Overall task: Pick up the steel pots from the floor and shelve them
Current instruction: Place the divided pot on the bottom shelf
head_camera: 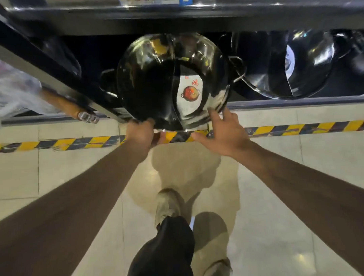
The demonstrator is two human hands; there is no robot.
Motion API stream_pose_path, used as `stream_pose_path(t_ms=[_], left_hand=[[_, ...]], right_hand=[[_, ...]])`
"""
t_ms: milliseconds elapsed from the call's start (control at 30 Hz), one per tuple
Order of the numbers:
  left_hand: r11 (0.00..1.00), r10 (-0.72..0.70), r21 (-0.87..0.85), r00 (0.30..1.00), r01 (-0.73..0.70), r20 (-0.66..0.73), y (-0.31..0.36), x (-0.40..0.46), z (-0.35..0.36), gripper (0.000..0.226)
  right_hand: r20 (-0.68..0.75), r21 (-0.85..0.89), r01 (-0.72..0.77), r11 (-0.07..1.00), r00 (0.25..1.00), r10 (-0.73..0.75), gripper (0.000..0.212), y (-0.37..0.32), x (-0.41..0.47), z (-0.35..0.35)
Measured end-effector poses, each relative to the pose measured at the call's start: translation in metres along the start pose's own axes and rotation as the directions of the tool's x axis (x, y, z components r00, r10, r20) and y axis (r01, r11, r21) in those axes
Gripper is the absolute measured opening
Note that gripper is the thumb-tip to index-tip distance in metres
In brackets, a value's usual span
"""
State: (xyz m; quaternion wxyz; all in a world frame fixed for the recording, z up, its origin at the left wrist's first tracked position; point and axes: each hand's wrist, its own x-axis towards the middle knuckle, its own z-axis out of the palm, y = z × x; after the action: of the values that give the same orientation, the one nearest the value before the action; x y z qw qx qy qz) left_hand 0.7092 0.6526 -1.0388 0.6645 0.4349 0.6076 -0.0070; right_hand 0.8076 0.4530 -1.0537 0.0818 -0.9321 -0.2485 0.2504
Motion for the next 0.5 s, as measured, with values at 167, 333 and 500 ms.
stream_pose_path(t_ms=[167,333,500], left_hand=[[0.99,0.014,0.14,1.0,-0.017,0.021,0.034,0.027,-0.004,0.016],[0.877,0.144,0.464,0.99,-0.124,-0.008,0.04,0.038,-0.005,0.047],[0.352,0.389,0.888,0.909,-0.296,0.148,0.026,0.026,0.007,0.071]], right_hand=[[-0.019,-0.078,0.065,0.995,0.998,-0.067,0.099,-0.029,0.056,-0.018],[0.126,-0.154,0.11,0.982,0.988,-0.091,0.092,-0.04,0.091,-0.027],[0.214,-0.08,0.104,0.991,0.973,-0.085,0.085,-0.023,0.095,-0.023]])
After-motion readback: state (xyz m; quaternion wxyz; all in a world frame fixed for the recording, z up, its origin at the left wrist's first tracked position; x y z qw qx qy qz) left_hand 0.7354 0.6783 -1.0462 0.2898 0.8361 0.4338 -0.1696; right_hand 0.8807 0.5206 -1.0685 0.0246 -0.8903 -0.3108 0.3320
